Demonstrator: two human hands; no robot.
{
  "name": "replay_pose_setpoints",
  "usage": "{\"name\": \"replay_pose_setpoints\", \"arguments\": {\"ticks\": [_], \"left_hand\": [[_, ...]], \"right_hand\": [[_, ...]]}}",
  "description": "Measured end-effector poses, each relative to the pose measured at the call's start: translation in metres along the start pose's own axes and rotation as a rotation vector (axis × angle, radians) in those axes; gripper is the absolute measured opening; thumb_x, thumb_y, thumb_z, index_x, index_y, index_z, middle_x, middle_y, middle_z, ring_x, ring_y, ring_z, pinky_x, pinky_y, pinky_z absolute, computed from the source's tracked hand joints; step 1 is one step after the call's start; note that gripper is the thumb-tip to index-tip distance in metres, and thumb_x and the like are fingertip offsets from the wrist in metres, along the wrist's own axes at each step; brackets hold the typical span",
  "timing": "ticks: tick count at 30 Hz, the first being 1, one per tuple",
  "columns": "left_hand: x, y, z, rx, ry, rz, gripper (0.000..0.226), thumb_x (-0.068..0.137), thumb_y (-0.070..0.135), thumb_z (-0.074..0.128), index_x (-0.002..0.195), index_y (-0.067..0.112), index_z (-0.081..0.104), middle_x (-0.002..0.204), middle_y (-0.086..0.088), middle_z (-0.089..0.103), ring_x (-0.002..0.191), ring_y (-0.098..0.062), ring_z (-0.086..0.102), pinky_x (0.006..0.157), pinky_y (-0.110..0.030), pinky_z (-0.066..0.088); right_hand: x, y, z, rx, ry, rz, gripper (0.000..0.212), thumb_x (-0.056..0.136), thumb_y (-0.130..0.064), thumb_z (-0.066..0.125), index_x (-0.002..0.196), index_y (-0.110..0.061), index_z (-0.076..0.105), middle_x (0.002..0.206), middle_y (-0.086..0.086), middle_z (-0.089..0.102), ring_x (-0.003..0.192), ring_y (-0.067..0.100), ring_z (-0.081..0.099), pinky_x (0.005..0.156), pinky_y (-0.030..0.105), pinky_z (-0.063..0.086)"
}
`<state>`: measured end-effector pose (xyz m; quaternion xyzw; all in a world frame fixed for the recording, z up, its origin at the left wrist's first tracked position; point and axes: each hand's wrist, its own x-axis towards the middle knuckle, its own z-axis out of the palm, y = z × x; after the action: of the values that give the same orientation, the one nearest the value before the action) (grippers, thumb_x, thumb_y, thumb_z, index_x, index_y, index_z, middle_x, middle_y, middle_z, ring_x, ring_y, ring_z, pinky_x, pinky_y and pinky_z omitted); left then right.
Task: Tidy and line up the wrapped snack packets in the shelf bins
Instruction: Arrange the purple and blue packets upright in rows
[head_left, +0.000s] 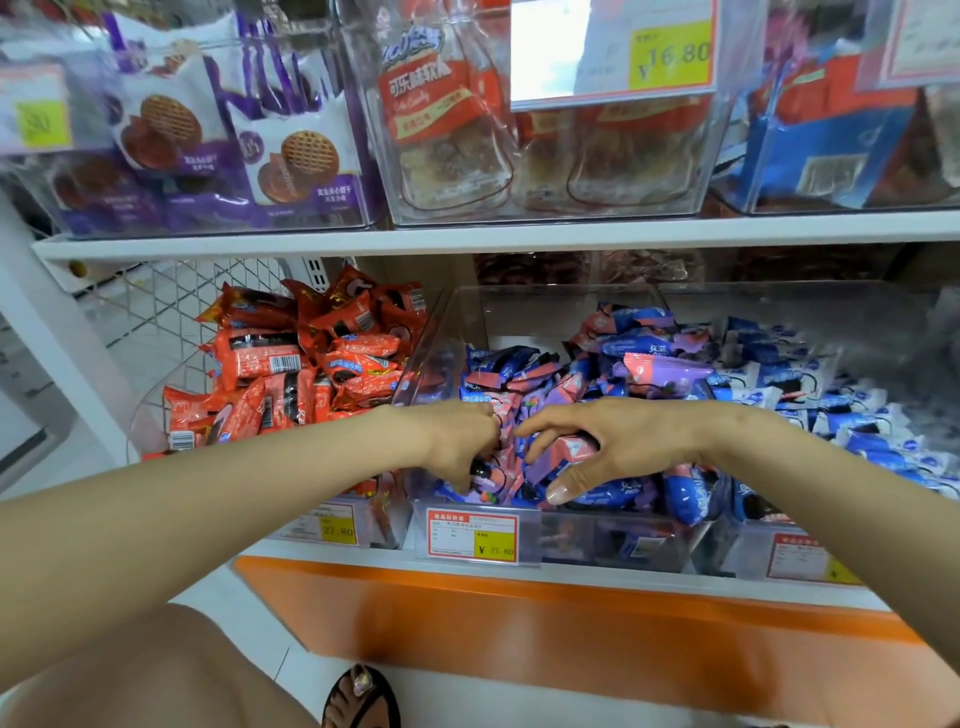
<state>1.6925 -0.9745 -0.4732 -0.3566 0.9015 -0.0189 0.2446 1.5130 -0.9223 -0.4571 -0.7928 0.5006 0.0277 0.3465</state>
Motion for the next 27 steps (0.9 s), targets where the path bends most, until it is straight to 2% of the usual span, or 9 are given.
{"name": "replay_pose_setpoints", "arguments": {"ticks": [5,8,11,14,17,20,22,24,27], "left_hand": [[-0.001,-0.001,0.012,0.151,-0.001,0.019,0.037,0.081,0.039,0.064,0.106,0.011,0.064,0.108,-0.008,0.061,0.101,-0.028,0.055,0.074,-0.033,0.038],[0.001,0.001,0.016,0.129,0.018,0.009,0.037,0.081,0.046,0.062,0.094,0.011,0.061,0.093,-0.007,0.064,0.086,-0.027,0.057,0.069,-0.031,0.034],[0.003,0.006,0.017,0.152,0.02,0.013,0.033,0.085,0.042,0.06,0.072,0.013,0.05,0.07,-0.003,0.051,0.071,-0.024,0.045,0.07,-0.032,0.039],[0.004,0.006,0.013,0.168,0.024,-0.013,0.045,0.083,0.044,0.06,0.058,0.015,0.037,0.058,0.001,0.04,0.067,-0.023,0.042,0.068,-0.031,0.035],[0.005,0.006,0.01,0.195,0.035,-0.043,0.045,0.08,0.047,0.063,0.058,0.018,0.037,0.063,0.001,0.044,0.071,-0.023,0.046,0.075,-0.033,0.035],[0.008,0.008,0.012,0.25,0.07,-0.023,0.034,0.081,0.048,0.062,0.08,0.015,0.057,0.087,-0.005,0.061,0.089,-0.026,0.056,0.084,-0.035,0.036],[0.011,0.007,0.013,0.254,0.075,-0.028,0.033,0.08,0.049,0.063,0.086,0.016,0.058,0.095,-0.006,0.064,0.092,-0.025,0.057,0.085,-0.035,0.036],[0.012,0.007,0.011,0.241,0.059,-0.031,0.032,0.081,0.047,0.063,0.079,0.018,0.051,0.095,-0.006,0.065,0.088,-0.024,0.057,0.081,-0.034,0.038],[0.009,0.007,0.006,0.183,-0.02,-0.057,0.039,0.082,0.045,0.063,0.069,0.014,0.042,0.08,-0.002,0.055,0.077,-0.02,0.047,0.067,-0.03,0.036]], "right_hand": [[0.0,0.001,0.001,0.004,-0.002,-0.004,0.069,0.081,-0.046,0.066,0.141,-0.036,0.032,0.129,-0.023,0.053,0.124,0.002,0.042,0.101,0.021,0.029],[-0.001,0.001,0.001,-0.005,-0.004,-0.01,0.068,0.081,-0.045,0.066,0.14,-0.035,0.033,0.129,-0.023,0.053,0.124,0.001,0.042,0.103,0.021,0.028],[0.0,0.0,0.0,-0.008,-0.001,-0.016,0.068,0.081,-0.045,0.066,0.14,-0.035,0.034,0.129,-0.022,0.053,0.124,0.001,0.042,0.104,0.022,0.029],[0.0,0.001,0.0,-0.006,0.004,-0.025,0.067,0.081,-0.045,0.067,0.139,-0.035,0.035,0.127,-0.023,0.054,0.123,0.002,0.043,0.107,0.025,0.03],[0.001,0.003,0.0,-0.012,0.005,-0.034,0.068,0.08,-0.047,0.067,0.138,-0.036,0.035,0.128,-0.024,0.053,0.124,0.002,0.042,0.109,0.028,0.03],[0.002,0.003,0.0,-0.021,0.004,-0.039,0.071,0.078,-0.048,0.069,0.139,-0.037,0.035,0.129,-0.024,0.052,0.125,0.002,0.042,0.11,0.029,0.03],[0.002,0.004,0.001,-0.042,0.002,-0.042,0.073,0.076,-0.048,0.07,0.139,-0.039,0.033,0.131,-0.024,0.051,0.126,0.003,0.041,0.11,0.029,0.03],[0.002,0.004,0.002,-0.06,0.013,-0.044,0.076,0.073,-0.048,0.073,0.138,-0.042,0.033,0.132,-0.025,0.049,0.127,0.003,0.041,0.109,0.029,0.031],[0.0,0.005,0.005,-0.089,0.066,-0.051,0.08,0.069,-0.047,0.078,0.136,-0.045,0.035,0.135,-0.023,0.047,0.127,0.005,0.041,0.109,0.032,0.033]]}}
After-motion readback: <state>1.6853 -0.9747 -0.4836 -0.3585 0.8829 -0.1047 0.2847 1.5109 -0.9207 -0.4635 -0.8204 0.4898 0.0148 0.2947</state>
